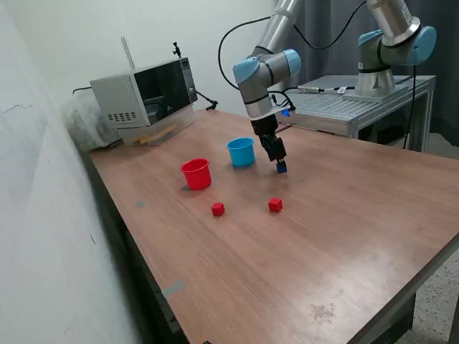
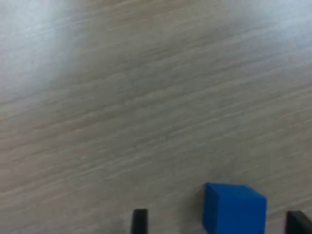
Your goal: Place red objects in the red bin, and blue objects in the blue bin.
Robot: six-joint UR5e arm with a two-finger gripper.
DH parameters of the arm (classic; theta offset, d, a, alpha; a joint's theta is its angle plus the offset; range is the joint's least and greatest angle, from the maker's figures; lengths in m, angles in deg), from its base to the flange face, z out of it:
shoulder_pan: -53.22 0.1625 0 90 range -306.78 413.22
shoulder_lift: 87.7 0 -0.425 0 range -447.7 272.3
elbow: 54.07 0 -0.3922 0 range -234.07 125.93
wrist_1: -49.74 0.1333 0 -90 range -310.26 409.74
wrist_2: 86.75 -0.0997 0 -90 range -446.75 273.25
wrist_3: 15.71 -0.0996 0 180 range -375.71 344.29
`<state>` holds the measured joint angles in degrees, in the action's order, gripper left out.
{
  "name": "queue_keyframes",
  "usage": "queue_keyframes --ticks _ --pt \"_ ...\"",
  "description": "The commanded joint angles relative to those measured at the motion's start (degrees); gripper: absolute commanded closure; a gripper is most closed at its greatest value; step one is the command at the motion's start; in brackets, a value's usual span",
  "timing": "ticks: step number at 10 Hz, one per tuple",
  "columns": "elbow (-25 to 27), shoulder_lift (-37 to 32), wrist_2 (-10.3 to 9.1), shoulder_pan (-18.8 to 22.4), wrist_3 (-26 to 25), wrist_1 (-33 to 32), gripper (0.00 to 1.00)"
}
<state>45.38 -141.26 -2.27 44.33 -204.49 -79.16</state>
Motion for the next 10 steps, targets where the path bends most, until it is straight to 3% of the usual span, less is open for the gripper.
queue_keyframes --ticks 1,5,6,7,10 --pt "0.8 0.0 0.85 1.2 1.9 0.3 1.00" --pt "0.4 -2.8 1.21 2.4 4.2 1.2 1.00" --pt "-1.6 -5.5 3.30 2.3 4.8 2.2 1.00" --pt "-4.4 -6.9 4.10 2.3 5.6 6.3 1.00" --pt "-6.6 -7.8 4.20 -1.3 7.4 8.8 1.00"
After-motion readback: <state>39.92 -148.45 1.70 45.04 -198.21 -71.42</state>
